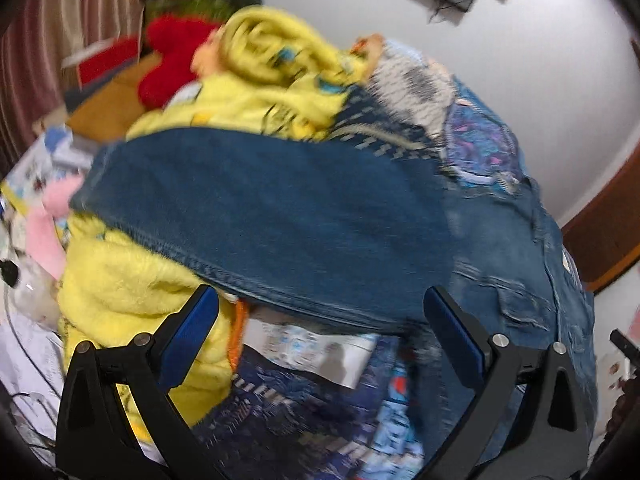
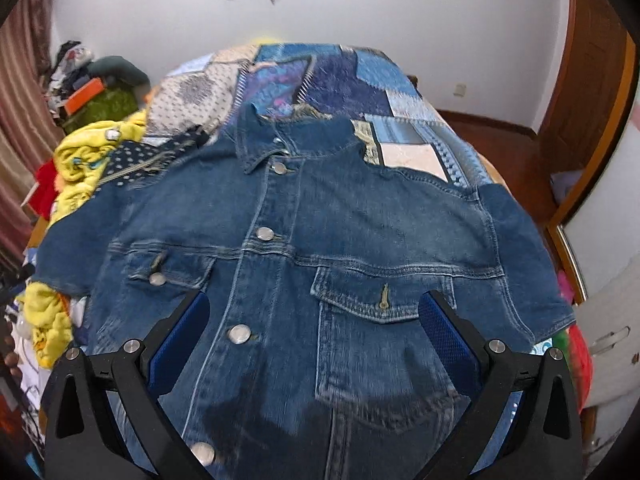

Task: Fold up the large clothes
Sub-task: 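Reach down and grasp the denim jacket sleeve cuff with the left gripper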

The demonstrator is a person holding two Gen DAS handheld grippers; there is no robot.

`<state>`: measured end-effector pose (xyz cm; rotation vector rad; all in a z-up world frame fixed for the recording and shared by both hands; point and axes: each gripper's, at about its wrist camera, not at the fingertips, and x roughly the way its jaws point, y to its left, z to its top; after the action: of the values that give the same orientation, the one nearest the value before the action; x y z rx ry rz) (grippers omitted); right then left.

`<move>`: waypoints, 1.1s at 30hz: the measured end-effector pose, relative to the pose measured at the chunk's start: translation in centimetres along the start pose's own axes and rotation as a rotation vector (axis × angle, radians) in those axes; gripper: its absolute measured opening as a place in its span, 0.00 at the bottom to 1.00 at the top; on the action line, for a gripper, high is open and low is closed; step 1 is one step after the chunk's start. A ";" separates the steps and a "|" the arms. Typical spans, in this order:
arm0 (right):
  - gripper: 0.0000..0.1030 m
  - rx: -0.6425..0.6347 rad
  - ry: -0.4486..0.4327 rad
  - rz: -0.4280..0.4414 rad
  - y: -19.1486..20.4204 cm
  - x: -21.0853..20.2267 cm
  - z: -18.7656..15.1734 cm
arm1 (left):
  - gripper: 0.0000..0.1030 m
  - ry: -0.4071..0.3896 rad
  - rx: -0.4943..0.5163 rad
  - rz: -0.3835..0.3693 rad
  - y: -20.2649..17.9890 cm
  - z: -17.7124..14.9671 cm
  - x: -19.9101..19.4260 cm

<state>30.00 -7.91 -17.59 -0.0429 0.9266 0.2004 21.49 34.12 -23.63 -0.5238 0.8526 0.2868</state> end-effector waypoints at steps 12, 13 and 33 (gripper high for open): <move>1.00 0.035 0.071 0.003 0.1 3.3 1.2 | 0.79 0.108 -0.289 -0.012 8.1 2.6 6.1; 1.00 0.035 0.078 0.004 0.1 3.5 1.2 | 0.75 0.105 -0.286 -0.003 8.2 2.8 6.3; 1.00 0.133 0.065 0.067 -1.1 0.9 0.5 | 0.67 0.237 -0.384 -0.199 6.1 1.5 6.1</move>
<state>31.09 -8.83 -18.05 0.1050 1.0046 0.1998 23.64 40.25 -29.48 -1.0096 0.9718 0.2076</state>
